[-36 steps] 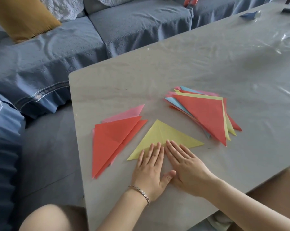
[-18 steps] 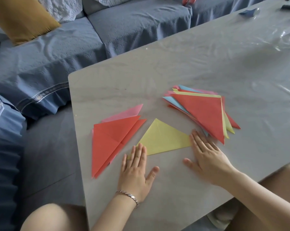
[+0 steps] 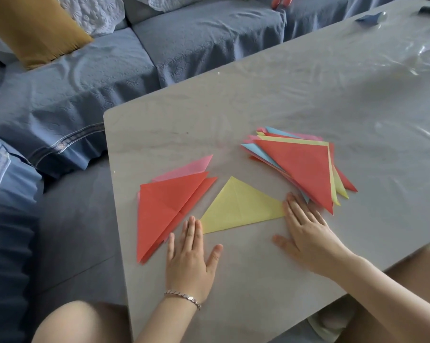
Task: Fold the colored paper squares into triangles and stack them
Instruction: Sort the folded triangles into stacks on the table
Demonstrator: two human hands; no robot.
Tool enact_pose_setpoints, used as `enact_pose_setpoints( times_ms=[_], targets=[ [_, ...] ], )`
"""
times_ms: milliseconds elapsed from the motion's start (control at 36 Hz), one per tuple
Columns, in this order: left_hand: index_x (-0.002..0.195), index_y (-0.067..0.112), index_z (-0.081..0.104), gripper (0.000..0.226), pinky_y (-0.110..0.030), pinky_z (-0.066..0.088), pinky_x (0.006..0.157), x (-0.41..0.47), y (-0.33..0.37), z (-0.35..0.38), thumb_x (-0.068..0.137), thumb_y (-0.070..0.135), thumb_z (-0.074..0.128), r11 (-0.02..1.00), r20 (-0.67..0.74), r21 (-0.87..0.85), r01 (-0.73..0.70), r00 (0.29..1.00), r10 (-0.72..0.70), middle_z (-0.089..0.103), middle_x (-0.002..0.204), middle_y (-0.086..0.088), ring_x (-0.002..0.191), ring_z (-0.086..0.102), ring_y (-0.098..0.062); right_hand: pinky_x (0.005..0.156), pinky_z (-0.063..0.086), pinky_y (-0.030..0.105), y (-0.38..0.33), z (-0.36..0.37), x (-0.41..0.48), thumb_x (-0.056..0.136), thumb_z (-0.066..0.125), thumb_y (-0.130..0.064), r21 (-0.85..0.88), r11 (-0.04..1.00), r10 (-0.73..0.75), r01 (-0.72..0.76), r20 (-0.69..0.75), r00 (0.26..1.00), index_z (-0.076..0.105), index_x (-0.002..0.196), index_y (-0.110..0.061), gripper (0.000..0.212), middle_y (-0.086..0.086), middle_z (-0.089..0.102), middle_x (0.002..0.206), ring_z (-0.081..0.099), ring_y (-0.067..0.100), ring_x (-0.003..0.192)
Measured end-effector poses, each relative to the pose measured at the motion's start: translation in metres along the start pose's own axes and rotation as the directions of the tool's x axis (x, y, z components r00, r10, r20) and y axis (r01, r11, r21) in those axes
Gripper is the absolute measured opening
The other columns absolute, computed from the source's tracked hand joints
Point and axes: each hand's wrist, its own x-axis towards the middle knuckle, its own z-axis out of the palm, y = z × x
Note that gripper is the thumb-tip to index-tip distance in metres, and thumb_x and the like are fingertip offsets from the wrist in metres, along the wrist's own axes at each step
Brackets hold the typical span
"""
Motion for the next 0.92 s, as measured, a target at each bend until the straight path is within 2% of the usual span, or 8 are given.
enact_pose_setpoints(
  times_ms=[139,278,361,472,611,722,806,917],
  targets=[
    [0.118,0.0,0.057,0.051,-0.033,0.027,0.099,0.011,0.0,-0.005,0.089,0.036,0.034,0.981,-0.265,-0.196,-0.006,0.963,-0.047,0.064,0.117,-0.012,0.114,0.057,-0.027,0.078,0.049,0.044,-0.011,-0.017,0.016,0.076,0.069,-0.005,0.304,0.952,0.07,-0.022,-0.148,0.986,0.065,0.102,-0.005,0.026,0.014,0.062,0.099,0.062,0.039,0.091],
    [0.118,0.002,0.057,0.04,-0.036,0.037,0.098,0.034,-0.006,-0.016,0.08,0.014,0.059,0.983,-0.429,-0.183,-0.011,0.901,-0.069,0.056,0.128,-0.016,0.123,0.048,-0.035,0.098,0.031,0.034,-0.029,-0.037,0.045,0.091,0.054,-0.034,0.237,0.966,0.086,-0.105,0.087,0.992,0.037,0.137,-0.018,0.051,0.006,0.042,0.129,0.035,0.028,0.122],
    [0.124,0.001,0.053,0.047,-0.047,0.036,0.101,0.045,-0.019,-0.021,0.08,0.008,0.066,0.976,-0.377,-0.192,0.098,0.911,-0.166,0.045,0.138,-0.02,0.131,0.038,-0.036,0.096,0.033,0.036,-0.036,-0.041,0.061,0.087,0.058,-0.041,0.145,0.964,0.184,-0.222,0.237,0.954,0.032,0.135,-0.015,0.06,0.011,0.037,0.128,0.034,0.029,0.119],
    [0.144,0.012,0.023,0.062,-0.038,0.014,0.112,0.052,-0.031,-0.026,0.091,0.03,0.051,0.949,-0.149,-0.148,0.28,0.942,-0.301,0.014,0.153,-0.014,0.142,0.012,-0.023,0.092,0.036,0.037,-0.038,-0.044,0.072,0.084,0.064,-0.042,0.146,0.923,0.278,-0.355,0.385,0.88,0.036,0.129,-0.012,0.061,0.014,0.042,0.124,0.035,0.031,0.119],
    [0.145,0.019,0.017,0.062,-0.039,0.021,0.11,0.047,-0.039,-0.026,0.093,0.039,0.044,0.933,-0.06,-0.114,0.342,0.935,-0.35,0.021,0.152,-0.012,0.141,0.017,-0.023,0.079,0.041,0.033,-0.032,-0.044,0.068,0.08,0.07,-0.036,0.291,0.867,0.258,-0.405,0.432,0.864,0.038,0.123,-0.008,0.06,0.013,0.052,0.115,0.044,0.03,0.111],
    [0.141,0.014,0.03,0.052,-0.039,0.028,0.104,0.045,-0.045,-0.025,0.094,0.031,0.044,0.94,-0.096,-0.162,0.299,0.944,-0.317,0.034,0.148,-0.008,0.138,0.027,-0.021,0.072,0.032,0.029,-0.03,-0.036,0.049,0.093,0.052,-0.029,0.337,0.912,0.154,-0.233,0.245,0.957,0.046,0.096,-0.012,0.019,0.008,0.05,0.106,0.046,0.028,0.104],
    [0.129,0.003,0.046,0.037,-0.043,0.038,0.093,0.041,-0.045,-0.023,0.096,0.018,0.042,0.947,-0.157,-0.197,0.255,0.945,-0.288,0.05,0.133,-0.017,0.123,0.047,-0.034,0.057,0.026,0.026,-0.022,-0.027,0.031,0.096,0.046,-0.018,0.565,0.813,0.167,-0.139,0.001,0.986,0.033,0.068,-0.019,0.031,-0.002,0.041,0.072,0.041,0.024,0.072],
    [0.125,0.0,0.05,0.034,-0.045,0.043,0.089,0.037,-0.045,-0.023,0.093,0.002,0.036,0.96,-0.17,-0.159,0.229,0.952,-0.255,0.055,0.127,-0.019,0.113,0.054,-0.039,0.053,0.039,0.011,-0.01,-0.037,0.028,0.092,0.052,-0.006,0.853,0.51,0.477,-0.114,-0.171,0.862,0.052,0.106,-0.011,0.015,-0.006,0.047,0.072,0.046,0.006,0.058]
  ],
)
